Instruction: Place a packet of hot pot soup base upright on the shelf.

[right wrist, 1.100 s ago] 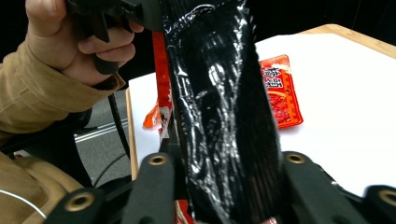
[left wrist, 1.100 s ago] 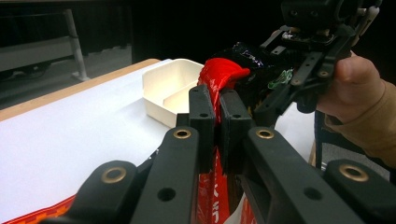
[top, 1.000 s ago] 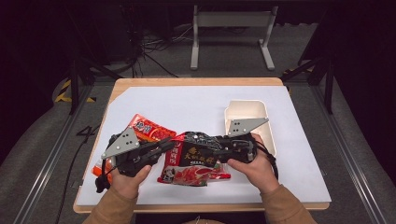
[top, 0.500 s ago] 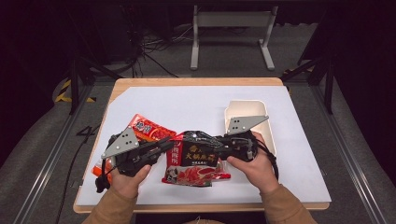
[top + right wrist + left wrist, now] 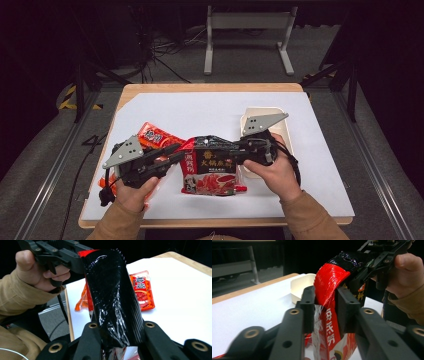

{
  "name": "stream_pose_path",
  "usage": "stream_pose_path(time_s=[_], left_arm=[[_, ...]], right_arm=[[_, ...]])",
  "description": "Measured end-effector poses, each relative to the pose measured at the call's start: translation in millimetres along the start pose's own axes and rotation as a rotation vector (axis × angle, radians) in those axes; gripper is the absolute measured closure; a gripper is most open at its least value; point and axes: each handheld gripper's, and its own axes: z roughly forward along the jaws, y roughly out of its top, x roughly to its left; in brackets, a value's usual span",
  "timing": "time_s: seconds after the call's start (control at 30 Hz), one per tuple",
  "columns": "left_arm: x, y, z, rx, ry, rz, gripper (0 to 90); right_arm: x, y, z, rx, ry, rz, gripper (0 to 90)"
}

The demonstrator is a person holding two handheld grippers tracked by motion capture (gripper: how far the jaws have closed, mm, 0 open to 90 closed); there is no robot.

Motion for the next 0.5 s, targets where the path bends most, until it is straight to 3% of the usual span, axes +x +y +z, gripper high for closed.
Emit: stream_pose_path(time_s=[0.1, 0.5], left_arm=[[1.7, 1.7, -3.6, -0.004, 0.011, 0.008, 62.2], [9.0, 1.6, -7.4, 0.000, 0.034, -0.009, 57.9]], right_arm=[[-2.7, 7.4, -4.5, 0.011, -0.015, -0.011, 78.5], [-9.9, 29.9, -25.2, -0.007, -0.047, -0.057, 78.6]])
